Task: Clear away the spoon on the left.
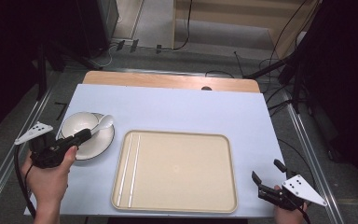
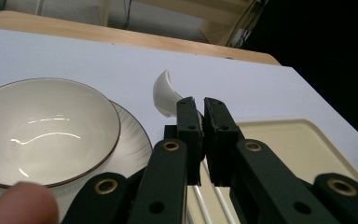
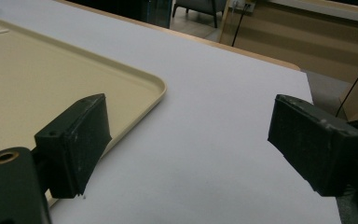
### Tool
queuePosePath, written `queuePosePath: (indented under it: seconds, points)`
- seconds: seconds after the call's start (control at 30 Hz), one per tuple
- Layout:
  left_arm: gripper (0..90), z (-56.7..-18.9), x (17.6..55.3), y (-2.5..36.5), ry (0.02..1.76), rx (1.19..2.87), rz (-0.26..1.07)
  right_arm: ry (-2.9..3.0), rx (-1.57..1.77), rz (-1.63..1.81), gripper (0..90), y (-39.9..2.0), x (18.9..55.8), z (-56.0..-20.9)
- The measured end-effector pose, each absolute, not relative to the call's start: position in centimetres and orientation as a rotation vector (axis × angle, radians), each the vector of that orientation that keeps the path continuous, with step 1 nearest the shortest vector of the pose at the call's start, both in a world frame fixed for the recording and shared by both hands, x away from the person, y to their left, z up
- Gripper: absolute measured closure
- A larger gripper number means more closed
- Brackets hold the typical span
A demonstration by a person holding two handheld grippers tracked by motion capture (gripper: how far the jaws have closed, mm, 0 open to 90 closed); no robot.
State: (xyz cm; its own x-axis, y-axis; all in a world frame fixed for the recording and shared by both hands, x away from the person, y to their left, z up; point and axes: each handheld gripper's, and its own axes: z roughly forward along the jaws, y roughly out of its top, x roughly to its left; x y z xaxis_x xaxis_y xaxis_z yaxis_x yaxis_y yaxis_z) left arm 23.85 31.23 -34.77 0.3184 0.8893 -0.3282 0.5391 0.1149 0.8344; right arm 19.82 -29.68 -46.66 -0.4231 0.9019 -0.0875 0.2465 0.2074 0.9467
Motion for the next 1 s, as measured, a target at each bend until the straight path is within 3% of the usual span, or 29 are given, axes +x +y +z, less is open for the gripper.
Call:
queuePosePath:
  seconds: [1.0]
  points:
    - [86.7,-37.0,24.8,25.9,1.231,1.595,0.311,1.804,1.065,1.235,13.0,-29.8,19.7,-46.6]
